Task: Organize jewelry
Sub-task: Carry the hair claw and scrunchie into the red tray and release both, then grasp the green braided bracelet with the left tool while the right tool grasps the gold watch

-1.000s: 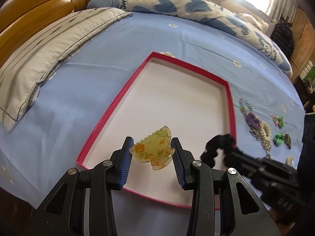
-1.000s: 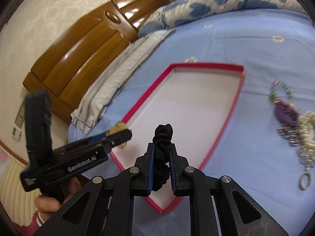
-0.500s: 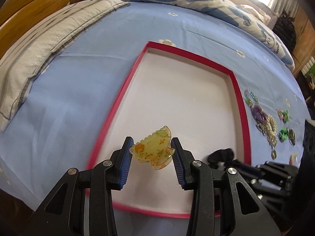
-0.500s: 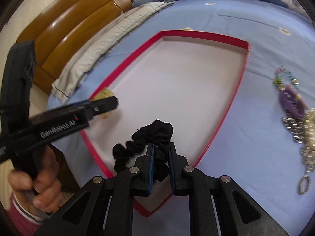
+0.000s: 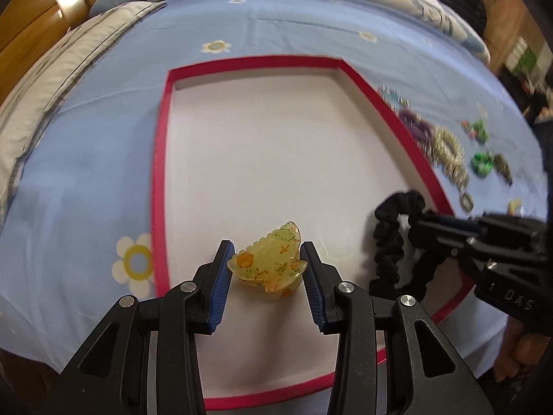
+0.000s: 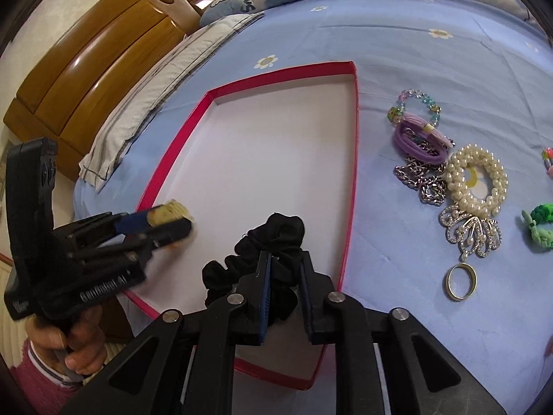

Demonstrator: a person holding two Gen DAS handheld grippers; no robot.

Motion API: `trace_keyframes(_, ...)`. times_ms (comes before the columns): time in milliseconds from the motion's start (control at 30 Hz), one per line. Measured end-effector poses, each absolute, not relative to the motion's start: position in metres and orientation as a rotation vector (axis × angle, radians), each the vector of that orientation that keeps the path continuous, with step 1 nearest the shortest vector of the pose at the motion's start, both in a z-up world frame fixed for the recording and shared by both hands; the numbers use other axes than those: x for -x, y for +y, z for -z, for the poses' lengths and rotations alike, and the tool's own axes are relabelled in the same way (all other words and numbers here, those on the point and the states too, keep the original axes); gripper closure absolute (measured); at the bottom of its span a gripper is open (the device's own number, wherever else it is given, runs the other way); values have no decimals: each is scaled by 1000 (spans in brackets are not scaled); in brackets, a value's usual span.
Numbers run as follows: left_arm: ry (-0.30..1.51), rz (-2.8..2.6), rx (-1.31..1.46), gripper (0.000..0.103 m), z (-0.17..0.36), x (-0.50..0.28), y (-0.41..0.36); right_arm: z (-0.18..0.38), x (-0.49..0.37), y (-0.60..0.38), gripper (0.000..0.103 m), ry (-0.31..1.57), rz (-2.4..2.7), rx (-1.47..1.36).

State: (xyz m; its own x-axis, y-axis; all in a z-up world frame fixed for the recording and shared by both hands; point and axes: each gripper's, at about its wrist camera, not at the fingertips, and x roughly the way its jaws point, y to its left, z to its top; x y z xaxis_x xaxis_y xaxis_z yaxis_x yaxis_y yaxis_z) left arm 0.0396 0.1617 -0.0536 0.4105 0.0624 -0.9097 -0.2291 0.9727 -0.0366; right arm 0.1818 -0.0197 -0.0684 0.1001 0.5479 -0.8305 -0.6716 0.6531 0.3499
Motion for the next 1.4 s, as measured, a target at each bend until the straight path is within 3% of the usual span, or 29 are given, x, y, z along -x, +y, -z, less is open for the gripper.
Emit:
trace_keyframes(133, 1138, -186, 145, 65, 55, -38, 159, 67, -179, -15, 79, 1157, -907, 135)
trace_keyframes(333, 1128, -194, 171, 53, 49, -32, 163, 56, -175, -19, 63, 1122, -920, 104)
trace_keyframes(467, 1110, -199, 172, 42, 40, -26, 161, 46, -173, -25, 62, 1093, -914, 71)
trace_keyframes(600, 1094, -203, 186, 40, 30, -21, 158, 38, -172, -39, 62, 1071, -899, 18)
trace_keyframes(1400, 1029, -67, 195, 36, -12, -51, 85, 33, -201, -225, 54, 1012, -555, -259)
